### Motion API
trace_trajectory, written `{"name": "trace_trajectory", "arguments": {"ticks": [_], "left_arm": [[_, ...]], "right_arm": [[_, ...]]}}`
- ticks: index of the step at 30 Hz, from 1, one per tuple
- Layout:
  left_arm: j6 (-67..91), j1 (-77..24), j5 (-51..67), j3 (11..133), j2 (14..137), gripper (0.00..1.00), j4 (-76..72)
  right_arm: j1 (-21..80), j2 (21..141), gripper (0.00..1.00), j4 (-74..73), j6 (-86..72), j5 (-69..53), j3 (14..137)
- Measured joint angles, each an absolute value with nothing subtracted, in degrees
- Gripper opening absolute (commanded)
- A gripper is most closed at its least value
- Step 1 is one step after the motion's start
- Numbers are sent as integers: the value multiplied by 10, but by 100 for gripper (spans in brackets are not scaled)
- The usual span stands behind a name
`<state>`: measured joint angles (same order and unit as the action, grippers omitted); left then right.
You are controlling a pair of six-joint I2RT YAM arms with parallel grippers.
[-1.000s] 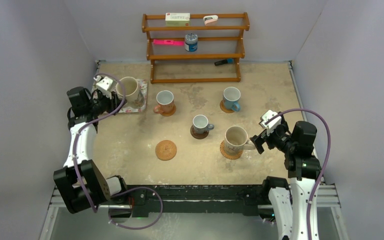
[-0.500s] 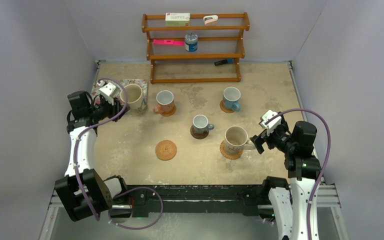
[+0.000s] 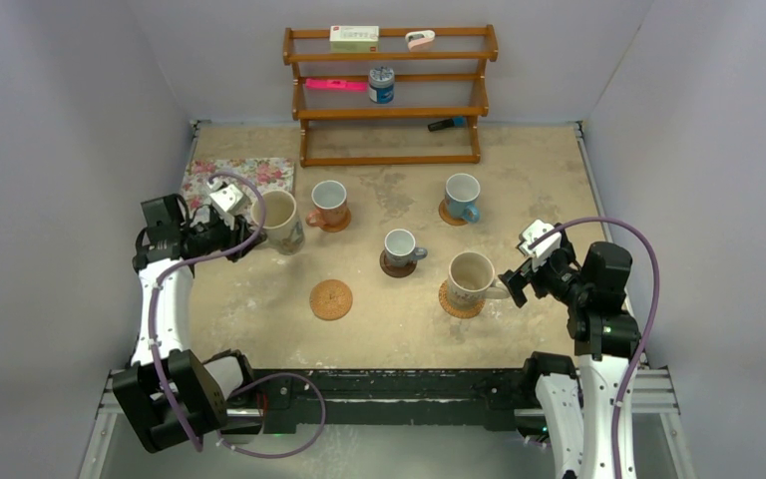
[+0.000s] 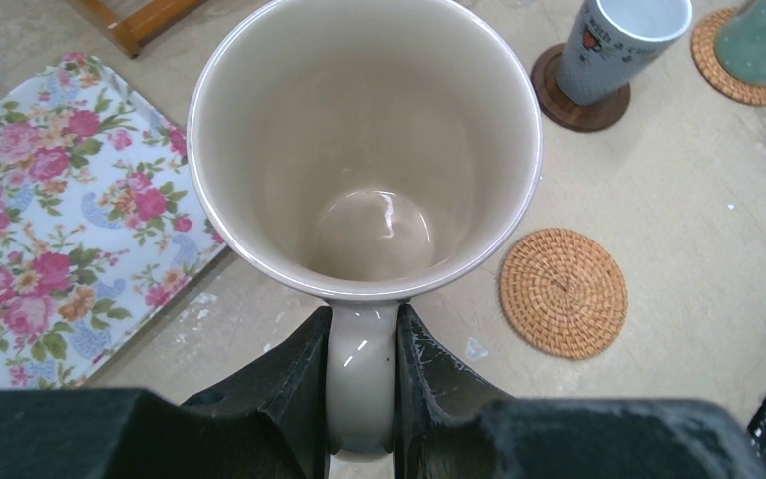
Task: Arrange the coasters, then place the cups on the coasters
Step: Place the cup on the coaster.
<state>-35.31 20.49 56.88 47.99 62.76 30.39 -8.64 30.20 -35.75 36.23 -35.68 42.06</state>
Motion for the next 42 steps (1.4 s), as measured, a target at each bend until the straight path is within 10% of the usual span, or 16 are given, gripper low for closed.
{"name": "trace_trajectory", "arguments": {"ticks": [20,42], "left_arm": [[-701,178,650,470,633,0,569],[-651,84,636,422,639,0,478]], "right_arm": [[-86,302,99,-358,364,-357,421],[-86,298,99,-361,369,-357,418]]}}
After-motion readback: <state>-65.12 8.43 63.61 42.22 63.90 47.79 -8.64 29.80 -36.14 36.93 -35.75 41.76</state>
